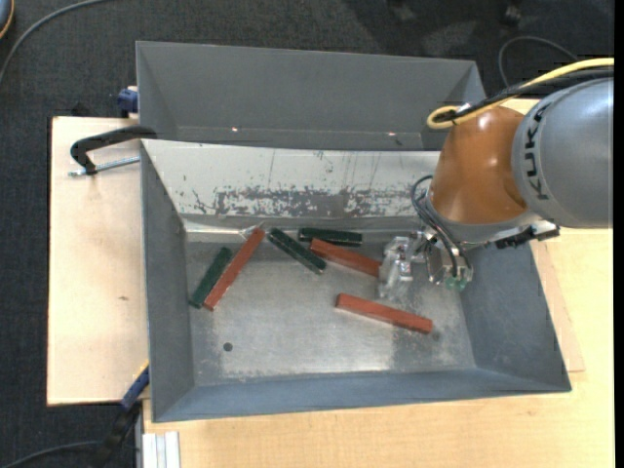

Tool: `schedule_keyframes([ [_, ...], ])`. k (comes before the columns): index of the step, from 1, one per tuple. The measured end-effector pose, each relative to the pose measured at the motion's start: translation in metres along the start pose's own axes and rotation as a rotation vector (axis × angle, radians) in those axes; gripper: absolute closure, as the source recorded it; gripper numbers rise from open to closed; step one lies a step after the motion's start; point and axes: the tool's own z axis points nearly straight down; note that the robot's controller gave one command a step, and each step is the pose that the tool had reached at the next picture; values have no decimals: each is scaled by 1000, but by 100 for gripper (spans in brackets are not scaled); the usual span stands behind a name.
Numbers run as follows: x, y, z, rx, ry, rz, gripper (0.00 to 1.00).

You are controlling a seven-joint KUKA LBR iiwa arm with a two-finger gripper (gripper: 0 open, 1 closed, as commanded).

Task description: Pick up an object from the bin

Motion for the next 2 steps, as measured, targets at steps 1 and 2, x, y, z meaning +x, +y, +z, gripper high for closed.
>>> schedule_keyframes([
  [1, -9, 16, 9, 4, -13, -175, 100],
  [2, -5, 19, 14, 1, -1, -177, 0],
])
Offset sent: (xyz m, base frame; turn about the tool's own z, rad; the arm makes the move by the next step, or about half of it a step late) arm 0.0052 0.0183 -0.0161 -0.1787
